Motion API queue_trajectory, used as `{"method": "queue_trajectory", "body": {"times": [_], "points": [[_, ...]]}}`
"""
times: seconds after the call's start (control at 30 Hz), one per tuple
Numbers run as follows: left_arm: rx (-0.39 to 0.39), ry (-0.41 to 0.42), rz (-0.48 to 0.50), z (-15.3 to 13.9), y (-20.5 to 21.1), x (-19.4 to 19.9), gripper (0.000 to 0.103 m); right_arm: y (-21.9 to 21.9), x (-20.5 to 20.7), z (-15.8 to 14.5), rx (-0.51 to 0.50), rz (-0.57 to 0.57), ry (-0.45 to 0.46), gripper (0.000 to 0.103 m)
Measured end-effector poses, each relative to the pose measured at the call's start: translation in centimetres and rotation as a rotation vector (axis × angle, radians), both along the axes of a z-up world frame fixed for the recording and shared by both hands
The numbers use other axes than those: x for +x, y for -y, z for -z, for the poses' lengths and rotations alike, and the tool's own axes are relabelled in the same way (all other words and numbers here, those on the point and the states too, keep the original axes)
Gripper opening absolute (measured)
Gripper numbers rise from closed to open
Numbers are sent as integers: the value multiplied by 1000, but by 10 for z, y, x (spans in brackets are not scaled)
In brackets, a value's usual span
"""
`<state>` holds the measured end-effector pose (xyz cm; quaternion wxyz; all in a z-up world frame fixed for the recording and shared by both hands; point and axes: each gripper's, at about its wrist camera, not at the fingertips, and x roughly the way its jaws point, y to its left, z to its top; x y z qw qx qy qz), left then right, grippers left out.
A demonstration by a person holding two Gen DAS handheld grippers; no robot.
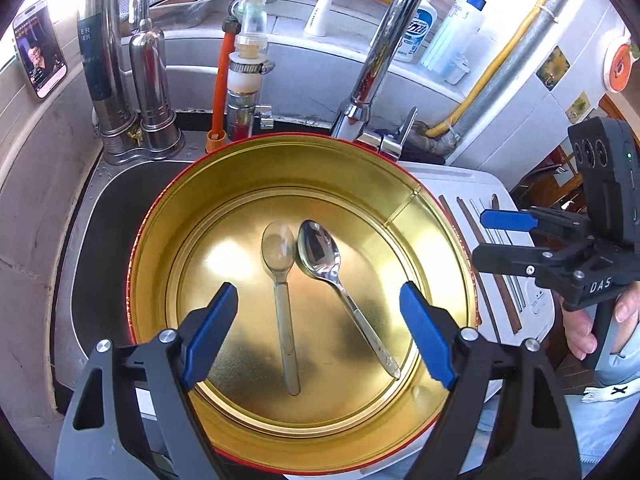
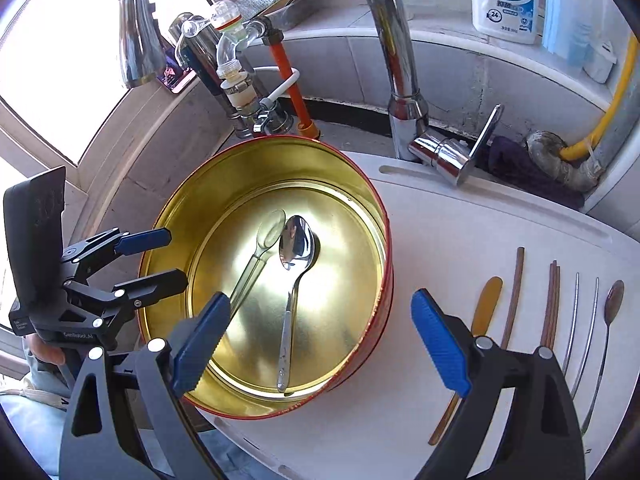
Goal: Organize utensils
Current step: 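Move both tools back over the chopsticks on the board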
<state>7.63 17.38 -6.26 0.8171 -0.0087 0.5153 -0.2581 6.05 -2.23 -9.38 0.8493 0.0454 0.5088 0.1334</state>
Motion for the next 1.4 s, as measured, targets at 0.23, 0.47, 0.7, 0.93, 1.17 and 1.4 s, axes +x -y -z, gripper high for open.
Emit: {"method": "queue_trajectory", "body": {"times": [0.23, 0.47, 0.7, 0.93, 1.17, 1.4], "points": [[-3, 13, 59, -16, 47, -8, 81, 70, -29, -5, 24, 131, 33, 93], [16, 35, 121, -26, 110, -27, 81, 152, -57, -7, 24, 235, 70, 93], [57, 17, 200, -24, 187, -40, 81, 207, -77, 8, -38, 273, 62, 93], [96, -49, 249, -1, 242, -47, 81, 237, -87, 20, -101, 283, 60, 93], [151, -46, 226, 30, 272, -47, 81, 246, -84, 32, -104, 255, 38, 92], [150, -57, 170, 49, 276, -38, 67, 219, -73, 57, -164, 175, -4, 58]]}}
